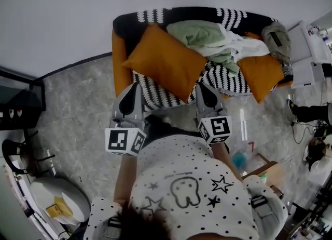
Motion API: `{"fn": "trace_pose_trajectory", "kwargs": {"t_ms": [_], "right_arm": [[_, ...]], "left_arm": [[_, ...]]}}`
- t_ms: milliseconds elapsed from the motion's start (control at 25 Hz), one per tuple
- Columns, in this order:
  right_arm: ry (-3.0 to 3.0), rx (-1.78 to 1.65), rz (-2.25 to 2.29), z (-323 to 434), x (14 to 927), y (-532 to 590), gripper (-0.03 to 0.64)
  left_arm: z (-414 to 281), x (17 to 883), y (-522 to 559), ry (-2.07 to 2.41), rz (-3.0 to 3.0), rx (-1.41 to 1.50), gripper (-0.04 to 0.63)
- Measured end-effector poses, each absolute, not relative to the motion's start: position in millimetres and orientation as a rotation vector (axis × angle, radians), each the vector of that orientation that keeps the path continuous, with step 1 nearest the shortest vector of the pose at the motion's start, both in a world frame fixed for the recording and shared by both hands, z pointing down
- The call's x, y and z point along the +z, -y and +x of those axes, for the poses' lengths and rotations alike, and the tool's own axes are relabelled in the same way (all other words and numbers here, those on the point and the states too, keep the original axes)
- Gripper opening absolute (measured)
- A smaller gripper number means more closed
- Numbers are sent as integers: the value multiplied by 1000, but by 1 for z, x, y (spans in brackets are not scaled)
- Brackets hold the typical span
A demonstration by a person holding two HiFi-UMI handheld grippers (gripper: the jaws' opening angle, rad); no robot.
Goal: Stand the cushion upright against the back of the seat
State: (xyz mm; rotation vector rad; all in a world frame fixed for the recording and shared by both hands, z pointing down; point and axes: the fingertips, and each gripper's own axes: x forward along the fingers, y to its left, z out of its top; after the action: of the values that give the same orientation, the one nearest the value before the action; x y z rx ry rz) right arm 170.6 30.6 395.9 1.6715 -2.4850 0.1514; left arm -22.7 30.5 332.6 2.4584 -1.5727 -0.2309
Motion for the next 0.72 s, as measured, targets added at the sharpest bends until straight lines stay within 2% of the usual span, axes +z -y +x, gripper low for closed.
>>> {"fn": "trace_pose_trajectory", "kwargs": {"t_ms": [240, 720], "right_arm": [[2464, 19, 1585, 156, 395, -26, -5], [2497, 50, 1581, 141, 383, 37, -5]], "left_arm": [[-15, 333, -27, 1745, 2590, 101, -3], [1, 325, 43, 1623, 2628, 18, -5]]}}
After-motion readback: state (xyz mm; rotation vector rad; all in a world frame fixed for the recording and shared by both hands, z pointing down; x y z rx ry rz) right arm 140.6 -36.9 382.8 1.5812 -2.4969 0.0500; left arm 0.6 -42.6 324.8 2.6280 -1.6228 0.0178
